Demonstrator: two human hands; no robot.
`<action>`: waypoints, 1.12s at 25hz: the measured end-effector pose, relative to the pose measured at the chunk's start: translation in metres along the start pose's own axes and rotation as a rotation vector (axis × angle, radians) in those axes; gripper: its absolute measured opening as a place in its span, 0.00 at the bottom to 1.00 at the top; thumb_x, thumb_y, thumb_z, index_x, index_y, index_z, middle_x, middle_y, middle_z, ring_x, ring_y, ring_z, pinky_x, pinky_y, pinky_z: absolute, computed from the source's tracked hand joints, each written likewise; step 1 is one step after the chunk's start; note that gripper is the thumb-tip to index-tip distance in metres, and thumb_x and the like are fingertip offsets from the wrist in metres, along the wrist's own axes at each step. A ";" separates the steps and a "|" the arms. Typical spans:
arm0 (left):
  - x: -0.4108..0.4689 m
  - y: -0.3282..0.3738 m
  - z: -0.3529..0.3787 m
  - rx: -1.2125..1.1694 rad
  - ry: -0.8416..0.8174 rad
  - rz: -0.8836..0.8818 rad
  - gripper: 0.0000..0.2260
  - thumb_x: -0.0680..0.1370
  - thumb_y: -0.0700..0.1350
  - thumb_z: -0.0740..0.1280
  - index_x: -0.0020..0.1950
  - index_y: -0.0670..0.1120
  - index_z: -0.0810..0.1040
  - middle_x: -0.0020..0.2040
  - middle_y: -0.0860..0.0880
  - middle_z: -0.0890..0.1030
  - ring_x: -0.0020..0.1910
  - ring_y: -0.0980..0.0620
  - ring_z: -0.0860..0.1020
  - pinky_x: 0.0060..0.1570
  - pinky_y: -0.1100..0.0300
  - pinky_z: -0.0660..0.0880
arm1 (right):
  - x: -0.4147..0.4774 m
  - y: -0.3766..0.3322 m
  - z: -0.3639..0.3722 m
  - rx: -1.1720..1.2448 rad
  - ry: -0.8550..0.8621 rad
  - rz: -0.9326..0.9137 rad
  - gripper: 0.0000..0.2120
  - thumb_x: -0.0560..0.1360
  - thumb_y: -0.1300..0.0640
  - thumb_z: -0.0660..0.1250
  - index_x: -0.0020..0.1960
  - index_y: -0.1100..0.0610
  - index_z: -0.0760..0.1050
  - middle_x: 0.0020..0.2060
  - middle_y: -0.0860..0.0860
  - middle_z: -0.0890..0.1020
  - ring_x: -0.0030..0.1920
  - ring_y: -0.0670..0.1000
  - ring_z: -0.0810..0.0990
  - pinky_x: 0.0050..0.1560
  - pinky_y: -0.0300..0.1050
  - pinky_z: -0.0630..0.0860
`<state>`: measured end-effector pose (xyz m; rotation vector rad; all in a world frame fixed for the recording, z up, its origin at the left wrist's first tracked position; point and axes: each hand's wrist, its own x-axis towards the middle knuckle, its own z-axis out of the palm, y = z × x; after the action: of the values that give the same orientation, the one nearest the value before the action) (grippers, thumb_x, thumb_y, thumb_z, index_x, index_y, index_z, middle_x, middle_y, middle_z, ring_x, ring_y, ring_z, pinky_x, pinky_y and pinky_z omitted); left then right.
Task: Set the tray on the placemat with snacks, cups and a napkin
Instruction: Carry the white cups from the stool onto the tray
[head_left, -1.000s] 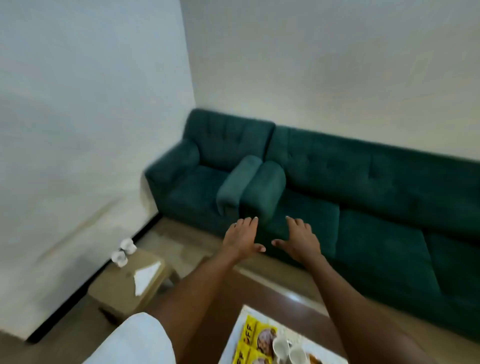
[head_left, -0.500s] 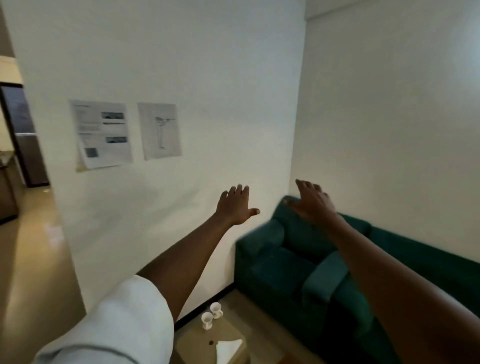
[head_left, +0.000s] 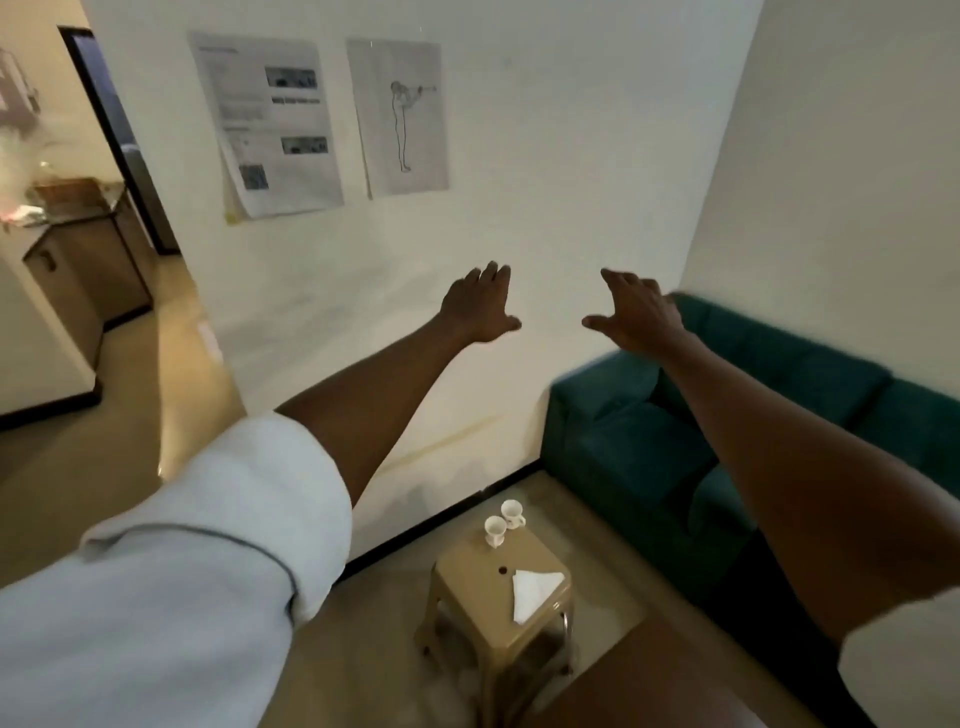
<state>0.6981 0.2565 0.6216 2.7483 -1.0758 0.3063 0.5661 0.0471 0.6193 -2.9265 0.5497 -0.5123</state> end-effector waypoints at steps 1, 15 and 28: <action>0.012 -0.005 0.017 -0.021 -0.026 -0.013 0.41 0.78 0.58 0.70 0.82 0.41 0.56 0.83 0.41 0.58 0.80 0.38 0.62 0.75 0.43 0.67 | 0.015 0.000 0.021 0.013 -0.037 -0.005 0.43 0.77 0.39 0.70 0.83 0.54 0.55 0.80 0.56 0.65 0.77 0.65 0.65 0.70 0.68 0.68; 0.063 -0.101 0.377 -0.276 -0.553 -0.327 0.33 0.77 0.54 0.72 0.77 0.42 0.64 0.74 0.41 0.69 0.73 0.39 0.70 0.66 0.44 0.74 | 0.095 0.021 0.395 0.111 -0.586 0.115 0.42 0.75 0.52 0.75 0.82 0.50 0.58 0.79 0.55 0.66 0.77 0.63 0.65 0.72 0.64 0.71; 0.030 -0.099 0.647 -0.285 -0.716 -0.313 0.39 0.73 0.59 0.76 0.78 0.45 0.64 0.75 0.43 0.71 0.69 0.41 0.76 0.62 0.47 0.79 | 0.100 0.055 0.694 -0.198 -0.924 -0.147 0.50 0.73 0.49 0.77 0.84 0.46 0.49 0.84 0.55 0.51 0.82 0.67 0.53 0.76 0.67 0.61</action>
<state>0.8696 0.1564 -0.0029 2.7320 -0.6948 -0.8581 0.8783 -0.0033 -0.0091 -2.9358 0.2531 0.9028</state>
